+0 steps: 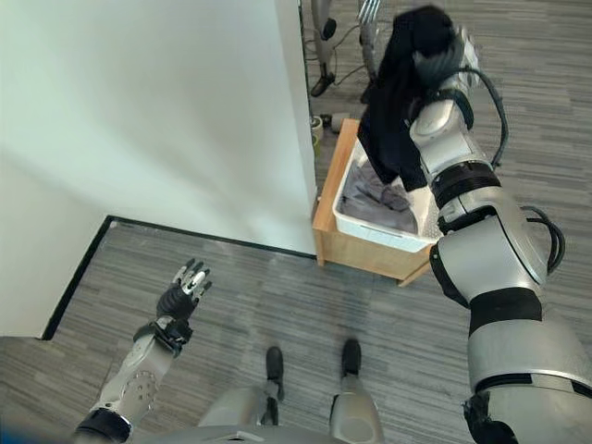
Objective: Pick up bed clothes into laundry basket.
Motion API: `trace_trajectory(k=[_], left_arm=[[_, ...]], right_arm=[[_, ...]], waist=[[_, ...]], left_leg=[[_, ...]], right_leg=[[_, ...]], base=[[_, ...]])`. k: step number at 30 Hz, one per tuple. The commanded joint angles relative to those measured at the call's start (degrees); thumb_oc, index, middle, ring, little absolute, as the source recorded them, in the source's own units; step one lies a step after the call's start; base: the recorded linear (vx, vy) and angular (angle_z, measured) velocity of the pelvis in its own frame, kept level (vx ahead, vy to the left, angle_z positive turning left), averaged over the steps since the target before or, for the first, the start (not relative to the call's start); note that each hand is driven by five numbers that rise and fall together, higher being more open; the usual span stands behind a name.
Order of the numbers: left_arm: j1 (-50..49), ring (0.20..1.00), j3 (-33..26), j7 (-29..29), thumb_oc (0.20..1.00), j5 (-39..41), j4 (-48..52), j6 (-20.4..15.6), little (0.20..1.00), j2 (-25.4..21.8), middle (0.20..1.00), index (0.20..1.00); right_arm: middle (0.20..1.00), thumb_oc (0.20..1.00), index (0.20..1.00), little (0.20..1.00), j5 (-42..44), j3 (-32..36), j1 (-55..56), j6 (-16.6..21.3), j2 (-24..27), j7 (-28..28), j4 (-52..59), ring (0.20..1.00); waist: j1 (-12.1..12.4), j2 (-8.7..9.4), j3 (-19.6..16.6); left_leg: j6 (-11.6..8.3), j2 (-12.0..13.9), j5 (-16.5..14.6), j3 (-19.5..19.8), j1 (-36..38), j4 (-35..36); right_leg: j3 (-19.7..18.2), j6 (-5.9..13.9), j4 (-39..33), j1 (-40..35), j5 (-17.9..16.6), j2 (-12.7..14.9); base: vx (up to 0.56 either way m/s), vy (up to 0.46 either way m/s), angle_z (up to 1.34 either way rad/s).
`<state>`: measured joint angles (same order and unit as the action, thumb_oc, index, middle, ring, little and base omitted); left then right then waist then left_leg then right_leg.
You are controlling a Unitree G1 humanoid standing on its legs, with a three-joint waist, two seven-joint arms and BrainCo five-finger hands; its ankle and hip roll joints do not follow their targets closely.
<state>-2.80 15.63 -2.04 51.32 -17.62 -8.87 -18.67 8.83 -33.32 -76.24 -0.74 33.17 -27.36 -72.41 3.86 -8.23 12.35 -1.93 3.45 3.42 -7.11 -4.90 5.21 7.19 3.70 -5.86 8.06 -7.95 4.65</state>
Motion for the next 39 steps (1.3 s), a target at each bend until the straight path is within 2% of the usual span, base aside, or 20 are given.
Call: trace_trajectory(k=[1,5,11,12,13,16,24,28,32,33,34,35,37,38,39], left_arm=[[3.0,1.0,2.9,1.2,1.0,-1.3,2.5,-2.8,1.0,-2.4,1.0,1.0],[3.3,1.0,4.0,2.7,1.0,-1.9,3.3,-2.3,1.0,-3.1,1.0,1.0],[2.6,1.0,4.5,6.2,1.0,-3.8,5.3,-1.5,1.0,-4.8,1.0,1.0],[2.5,1.0,4.3,6.4,1.0,-4.0,5.0,-1.4,1.0,-4.7,1.0,1.0],[2.4,1.0,4.0,6.6,1.0,-4.3,4.7,-1.1,1.0,-4.7,1.0,1.0],[2.0,1.0,2.9,6.9,1.0,-4.7,4.2,-0.5,1.0,-4.4,1.0,1.0],[1.4,1.0,1.8,6.8,1.0,-5.3,4.1,0.4,1.0,-3.9,1.0,1.0],[2.1,1.0,1.2,6.4,1.0,-5.5,3.4,0.7,1.0,-3.8,1.0,1.0],[2.4,1.0,0.3,6.0,1.0,-5.5,3.0,0.4,1.0,-3.8,1.0,1.0],[2.9,1.0,-2.2,4.3,1.0,-5.4,2.5,-0.5,1.0,-3.1,1.0,1.0],[2.9,1.0,-2.1,4.3,1.0,-5.4,2.5,-0.5,1.0,-3.2,1.0,1.0],[2.8,1.0,-4.1,3.4,1.0,-5.3,2.3,-0.8,1.0,-2.5,1.0,1.0],[2.3,1.0,-7.6,2.2,1.0,-5.3,0.9,-1.5,1.0,-1.0,1.0,1.0],[2.3,1.0,-8.8,2.1,1.0,-5.2,0.9,-2.0,1.0,0.5,1.0,1.0],[2.1,1.0,-9.0,2.0,1.0,-5.3,0.9,-2.4,1.0,1.5,1.0,1.0]], right_arm=[[0.2,0.2,0.2,0.2,-0.8,-5.4,-8.5,1.9,0.7,3.0,-3.8,0.2],[0.2,0.2,0.2,0.2,-6.3,-8.7,-7.8,-0.8,2.3,6.3,-10.6,0.2],[0.2,0.2,0.2,0.2,-15.0,-12.3,-6.0,-2.2,9.1,10.5,-13.2,0.2],[0.84,0.84,0.84,0.84,-15.6,-13.0,-5.7,-2.0,9.5,12.2,-13.2,0.84],[1.0,1.0,1.0,1.0,-15.6,-13.6,-5.5,-1.9,9.7,14.7,-13.5,1.0],[1.0,1.0,1.0,1.0,-17.7,-15.8,-7.0,-2.8,10.0,16.9,-14.9,1.0],[1.0,1.0,1.0,1.0,-21.1,-18.3,-9.0,-3.3,8.3,18.7,-16.1,1.0],[1.0,1.0,1.0,1.0,-23.2,-21.6,-12.7,-3.7,5.1,19.7,-15.8,1.0],[1.0,1.0,1.0,1.0,-21.2,-21.8,-14.0,-3.3,3.6,18.7,-12.7,1.0],[1.0,1.0,1.0,1.0,-14.9,-18.0,-12.2,-2.4,4.9,13.3,8.4,1.0],[1.0,1.0,1.0,1.0,-15.0,-17.8,-12.0,-2.6,5.0,13.3,8.6,1.0],[1.0,1.0,1.0,1.0,-14.1,-14.3,-8.8,-2.3,7.7,11.7,23.7,1.0],[1.0,1.0,1.0,1.0,-16.2,-1.8,5.6,-0.8,14.1,11.0,49.7,1.0],[1.0,1.0,1.0,1.0,-16.9,3.7,12.7,1.4,16.2,10.1,56.3,1.0],[1.0,1.0,1.0,1.0,-18.1,12.8,25.4,3.2,15.4,9.1,64.9,1.0]], waist=[[1.4,1.87,0.1],[2.5,1.37,0.4],[6.1,0.59,1.0],[6.4,0.7,1.1],[6.7,0.82,1.1],[7.3,1.16,1.1],[6.7,1.62,1.3],[5.9,2.31,1.4],[5.1,2.72,1.5],[3.2,3.58,1.9],[3.3,3.68,1.8],[1.9,3.95,2.1],[0.2,4.98,1.9],[-0.6,4.68,1.8],[-1.1,4.71,1.6]], left_leg=[[-3.18,0.7,1.1,-1.5,2.1,-0.2],[-3.21,0.4,1.4,-0.5,1.5,-0.2],[-3.4,0.0,2.7,2.3,-1.9,-0.2],[-3.5,0.1,2.9,2.6,-2.3,-0.2],[-3.58,0.1,3.0,2.7,-2.6,-0.2],[-3.64,0.4,3.1,3.3,-2.9,-0.2],[-3.39,0.1,2.8,3.6,-2.4,-0.2],[-3.25,0.0,2.5,3.2,-2.2,-0.2],[-3.16,-0.1,2.4,2.8,-1.9,-0.2],[-3.17,0.2,1.9,1.6,-1.1,-0.2],[-3.14,0.1,2.0,1.6,-1.3,-0.2],[-3.12,0.3,1.5,1.0,-0.8,-0.2],[-2.78,0.4,1.0,0.0,-0.1,-0.2],[-2.52,0.4,0.7,-0.1,0.1,-0.2],[-2.26,0.4,0.1,-0.1,0.8,-0.2]], right_leg=[[1.5,1.48,0.9,-2.1,2.8,1.9],[2.2,1.66,0.9,-2.1,2.9,2.2],[4.9,2.06,0.9,0.0,2.5,3.0],[5.1,2.03,0.9,0.2,2.4,3.1],[5.3,1.97,0.9,0.4,2.4,3.0],[5.6,1.82,0.9,0.3,2.7,2.9],[5.3,1.52,0.9,-0.3,2.9,2.8],[4.7,1.43,0.9,-0.3,2.9,2.8],[4.3,1.44,0.9,-0.4,2.8,2.9],[3.2,1.49,0.9,-0.6,2.6,2.7],[3.2,1.49,0.9,-0.4,2.4,2.8],[2.5,1.46,0.9,-0.4,2.5,2.6],[1.6,1.48,0.9,-0.7,2.5,2.4],[1.6,1.55,1.0,-0.8,2.7,2.5],[1.8,1.65,1.2,-1.5,3.2,2.6]], base=[[0.0,0.0,0.0],[-0.02,-0.014,0.09],[-0.03,-0.04,0.28],[0.0,-0.037,0.21],[0.02,-0.037,0.26],[0.03,-0.031,0.19],[0.01,0.001,0.02],[0.0,0.017,-0.01],[-0.01,0.039,-0.05],[-0.02,0.054,-0.07],[0.0,0.079,-0.13],[0.02,0.042,-0.24],[0.03,0.03,-0.33],[0.05,0.004,-0.28],[0.06,0.011,-0.25]])
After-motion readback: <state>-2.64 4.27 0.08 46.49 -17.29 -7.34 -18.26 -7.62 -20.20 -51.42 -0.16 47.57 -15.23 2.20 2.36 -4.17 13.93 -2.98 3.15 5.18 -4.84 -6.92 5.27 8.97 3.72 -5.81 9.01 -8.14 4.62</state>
